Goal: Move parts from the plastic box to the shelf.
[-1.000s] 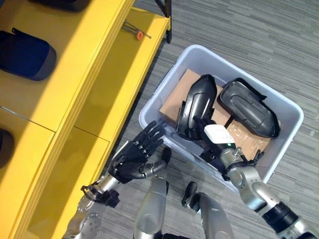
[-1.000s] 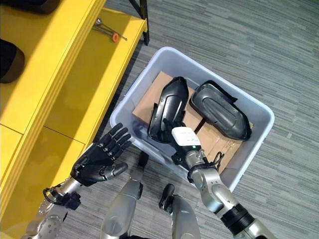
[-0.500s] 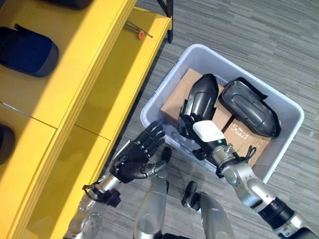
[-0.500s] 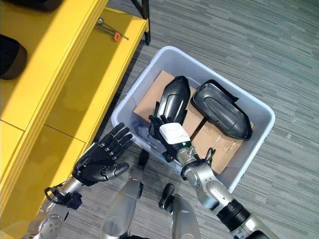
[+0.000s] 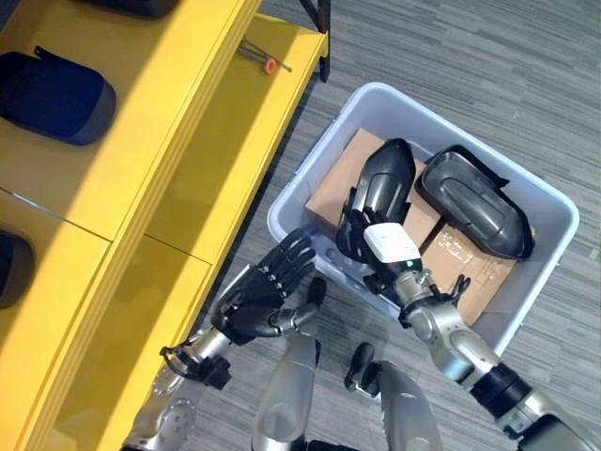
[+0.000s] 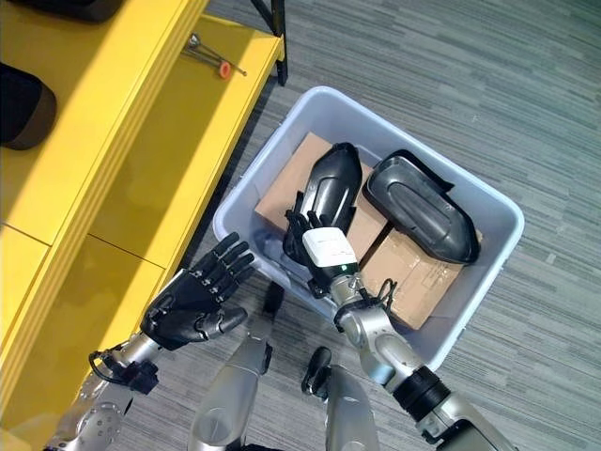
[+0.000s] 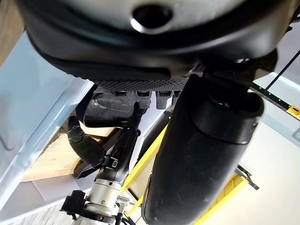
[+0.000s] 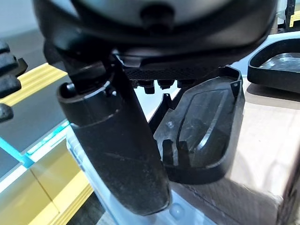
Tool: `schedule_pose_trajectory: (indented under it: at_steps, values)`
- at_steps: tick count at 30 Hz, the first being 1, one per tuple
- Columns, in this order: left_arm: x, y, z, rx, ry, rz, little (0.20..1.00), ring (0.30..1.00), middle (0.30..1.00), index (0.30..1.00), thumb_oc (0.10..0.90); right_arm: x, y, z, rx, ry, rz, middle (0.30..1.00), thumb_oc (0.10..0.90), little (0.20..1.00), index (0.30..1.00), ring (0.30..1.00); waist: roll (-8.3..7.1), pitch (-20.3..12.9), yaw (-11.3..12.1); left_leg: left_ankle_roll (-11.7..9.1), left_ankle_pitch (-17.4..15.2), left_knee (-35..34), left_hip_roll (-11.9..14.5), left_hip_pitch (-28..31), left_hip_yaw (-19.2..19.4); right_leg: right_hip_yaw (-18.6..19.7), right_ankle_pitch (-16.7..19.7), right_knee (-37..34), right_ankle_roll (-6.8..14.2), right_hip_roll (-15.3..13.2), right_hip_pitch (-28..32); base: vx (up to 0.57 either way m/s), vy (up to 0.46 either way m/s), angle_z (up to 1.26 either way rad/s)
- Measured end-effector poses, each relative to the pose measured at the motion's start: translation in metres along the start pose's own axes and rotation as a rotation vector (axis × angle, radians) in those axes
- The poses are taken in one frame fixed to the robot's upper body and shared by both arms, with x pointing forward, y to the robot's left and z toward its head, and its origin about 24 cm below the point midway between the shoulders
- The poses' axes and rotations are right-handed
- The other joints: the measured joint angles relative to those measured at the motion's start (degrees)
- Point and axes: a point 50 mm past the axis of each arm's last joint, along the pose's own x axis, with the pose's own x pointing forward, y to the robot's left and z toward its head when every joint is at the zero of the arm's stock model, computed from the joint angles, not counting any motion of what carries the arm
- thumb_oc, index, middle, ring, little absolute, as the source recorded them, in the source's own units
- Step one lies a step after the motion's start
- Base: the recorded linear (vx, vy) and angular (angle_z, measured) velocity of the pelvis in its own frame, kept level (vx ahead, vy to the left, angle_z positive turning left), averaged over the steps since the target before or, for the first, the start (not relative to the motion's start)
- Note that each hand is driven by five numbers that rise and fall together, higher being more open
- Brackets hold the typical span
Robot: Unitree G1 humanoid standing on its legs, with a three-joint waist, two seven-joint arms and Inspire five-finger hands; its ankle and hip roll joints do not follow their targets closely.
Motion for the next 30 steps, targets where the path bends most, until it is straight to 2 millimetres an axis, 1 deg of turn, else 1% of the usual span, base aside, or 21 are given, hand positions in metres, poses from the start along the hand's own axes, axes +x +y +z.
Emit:
schedule_pose_trajectory:
  at_steps: [4, 7, 12, 14, 20, 24, 25, 30]
  values:
    - [0.001, 0.000, 0.000, -0.001, 0.001, -0.003, 1.000, 1.000, 1.000, 1.000, 0.900, 0.002, 0.001, -0.003, -0.014, 0.026, -0.002, 1.000, 0.900, 1.000, 1.000, 1.000, 0.04, 0.00, 0.88, -0.02, -0.02, -0.01, -0.05, -0.34, 0.03, -0.03, -0.18, 0.03, -0.04, 0.10, -0.31, 0.01, 0.004, 0.01]
    - [0.002, -0.001, 0.000, 0.000, -0.001, -0.009, 1.000, 1.000, 1.000, 1.000, 0.900, 0.008, -0.005, -0.004, -0.059, 0.034, -0.028, 1.000, 0.900, 1.000, 1.000, 1.000, 0.15, 0.04, 1.04, -0.03, -0.02, 0.17, -0.10, -1.79, -0.14, -0.24, -0.30, 0.32, -0.11, 0.12, -1.74, 0.01, 0.007, 0.03]
    - [0.003, -0.001, 0.000, -0.004, 0.001, -0.013, 1.000, 1.000, 1.000, 1.000, 0.900, 0.010, -0.006, -0.001, -0.090, 0.031, -0.028, 1.000, 0.900, 1.000, 1.000, 1.000, 0.24, 0.07, 1.27, -0.03, -0.01, 0.23, -0.39, -2.22, -0.19, -0.28, -0.55, 0.46, 0.03, -0.13, -2.15, 0.00, 0.000, 0.00]
    - [0.007, -0.002, 0.001, -0.004, -0.003, -0.023, 1.000, 1.000, 1.000, 1.000, 0.900, 0.013, -0.008, 0.001, -0.096, 0.036, -0.033, 1.000, 0.900, 1.000, 1.000, 1.000, 0.41, 0.12, 1.28, -0.07, -0.04, 0.75, -0.48, -3.33, -0.38, -0.44, -0.77, 0.87, 0.03, -0.22, -3.11, 0.02, 0.026, 0.05]
    - [0.012, -0.004, 0.001, -0.004, -0.006, -0.044, 1.000, 1.000, 1.000, 1.000, 0.900, 0.020, 0.008, -0.001, -0.084, 0.128, 0.015, 1.000, 0.900, 1.000, 1.000, 1.000, 0.73, 0.11, 1.72, -0.08, -0.04, 1.29, -0.93, -5.29, -0.73, -0.64, -1.25, 2.21, 0.02, -0.68, -5.29, 0.01, 0.003, 0.03]
    - [0.013, -0.005, 0.000, -0.007, 0.001, -0.052, 1.000, 1.000, 1.000, 1.000, 0.900, 0.025, 0.007, -0.005, -0.112, 0.170, 0.009, 1.000, 0.900, 1.000, 1.000, 1.000, 0.75, 0.11, 2.57, -0.09, -0.03, 1.80, -1.07, -6.74, -0.82, -0.76, -1.43, 2.80, 0.01, -0.88, -6.71, 0.00, 0.002, 0.02]
    - [0.014, -0.005, 0.000, -0.008, 0.003, -0.052, 1.000, 1.000, 1.000, 1.000, 0.900, 0.028, 0.008, -0.010, -0.132, 0.204, 0.009, 1.000, 0.900, 1.000, 1.000, 1.000, 0.75, 0.11, 2.69, -0.10, -0.03, 1.93, -1.20, -7.07, -1.18, -1.10, -1.54, 2.89, 0.04, -1.00, -6.85, 0.00, 0.005, 0.11]
    - [0.014, -0.005, 0.000, -0.009, 0.002, -0.055, 1.000, 1.000, 1.000, 1.000, 0.900, 0.033, 0.015, -0.012, -0.081, 0.272, -0.016, 1.000, 0.900, 1.000, 1.000, 1.000, 0.84, 0.05, 2.89, -0.15, -0.01, 1.97, -1.26, -7.69, -1.65, -1.51, -1.67, 3.18, -0.06, -1.10, -7.47, 0.00, 0.003, 0.05]
